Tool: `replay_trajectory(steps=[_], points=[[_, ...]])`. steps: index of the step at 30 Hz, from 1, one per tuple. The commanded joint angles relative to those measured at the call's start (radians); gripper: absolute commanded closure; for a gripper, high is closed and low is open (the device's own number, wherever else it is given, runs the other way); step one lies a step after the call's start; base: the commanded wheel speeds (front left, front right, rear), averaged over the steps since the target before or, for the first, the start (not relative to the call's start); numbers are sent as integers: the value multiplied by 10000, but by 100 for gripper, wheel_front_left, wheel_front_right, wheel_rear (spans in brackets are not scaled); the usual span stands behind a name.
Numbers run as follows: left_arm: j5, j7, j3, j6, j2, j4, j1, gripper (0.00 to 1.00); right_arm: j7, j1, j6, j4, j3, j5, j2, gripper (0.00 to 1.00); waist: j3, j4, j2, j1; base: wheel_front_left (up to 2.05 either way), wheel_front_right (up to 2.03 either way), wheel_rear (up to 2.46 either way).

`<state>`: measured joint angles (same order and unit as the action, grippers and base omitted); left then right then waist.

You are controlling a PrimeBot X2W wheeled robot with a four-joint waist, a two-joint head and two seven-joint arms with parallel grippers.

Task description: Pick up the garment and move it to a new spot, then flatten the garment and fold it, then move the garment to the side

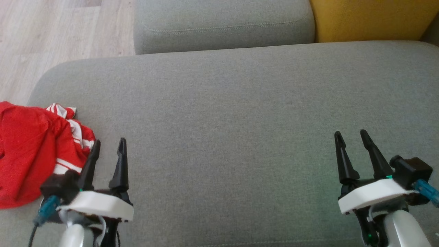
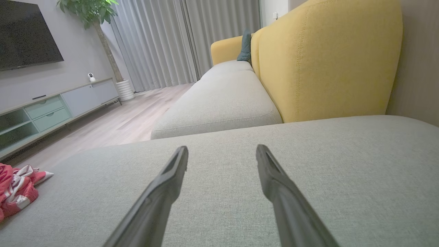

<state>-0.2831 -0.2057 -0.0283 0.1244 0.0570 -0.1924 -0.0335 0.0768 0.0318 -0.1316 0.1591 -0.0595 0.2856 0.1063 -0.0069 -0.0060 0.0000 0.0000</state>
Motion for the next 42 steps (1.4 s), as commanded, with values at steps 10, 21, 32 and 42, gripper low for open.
replay_trajectory(steps=[10, 21, 32, 42], points=[[1356, -458, 285, 61, 81, 115, -231, 0, 337, 232, 9, -349, -239, -1206, -44, 0, 12, -2, 0, 0, 0, 0, 0], [1525, -561, 390, 62, 8, -186, -243, 0, 356, 153, 9, -268, -25, -1324, -195, 0, 20, 21, 0, 0, 0, 0, 0], [1531, -561, 431, 27, -29, -324, -286, 0, 308, 159, 9, -216, 64, -1287, -271, 0, 56, -9, 0, 0, 0, 0, 0], [1594, -561, 433, 9, -46, -315, -332, 0, 275, 152, 9, -244, 108, -1305, -279, 0, 68, 40, 0, 0, 0, 0, 0]])
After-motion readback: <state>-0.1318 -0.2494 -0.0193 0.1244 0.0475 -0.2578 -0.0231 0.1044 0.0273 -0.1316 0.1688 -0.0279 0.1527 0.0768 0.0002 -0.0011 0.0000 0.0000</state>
